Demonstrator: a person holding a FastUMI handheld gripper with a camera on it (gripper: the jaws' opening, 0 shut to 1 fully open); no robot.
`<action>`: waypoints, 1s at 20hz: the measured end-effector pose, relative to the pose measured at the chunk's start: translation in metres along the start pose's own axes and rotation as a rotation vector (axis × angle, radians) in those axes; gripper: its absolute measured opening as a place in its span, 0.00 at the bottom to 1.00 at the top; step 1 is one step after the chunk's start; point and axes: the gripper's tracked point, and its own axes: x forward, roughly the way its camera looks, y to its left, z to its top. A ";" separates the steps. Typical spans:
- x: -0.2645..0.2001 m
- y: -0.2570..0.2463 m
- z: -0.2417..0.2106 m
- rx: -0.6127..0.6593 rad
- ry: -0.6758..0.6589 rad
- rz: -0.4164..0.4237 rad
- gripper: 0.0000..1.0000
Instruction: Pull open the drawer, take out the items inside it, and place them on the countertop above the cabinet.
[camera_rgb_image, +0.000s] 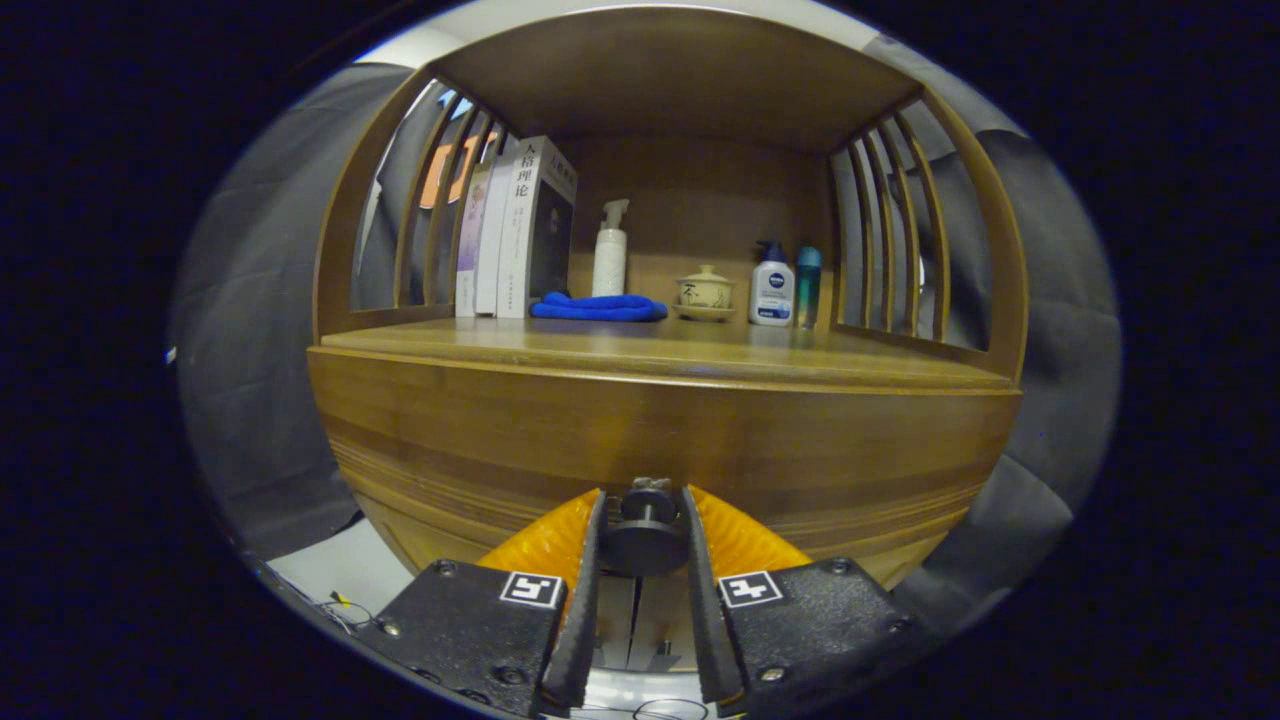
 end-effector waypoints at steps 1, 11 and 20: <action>0.000 -0.001 0.000 -0.005 0.004 0.005 0.42; -0.055 0.000 -0.015 -0.008 0.046 0.018 0.36; -0.135 0.004 -0.045 -0.051 0.056 0.039 0.36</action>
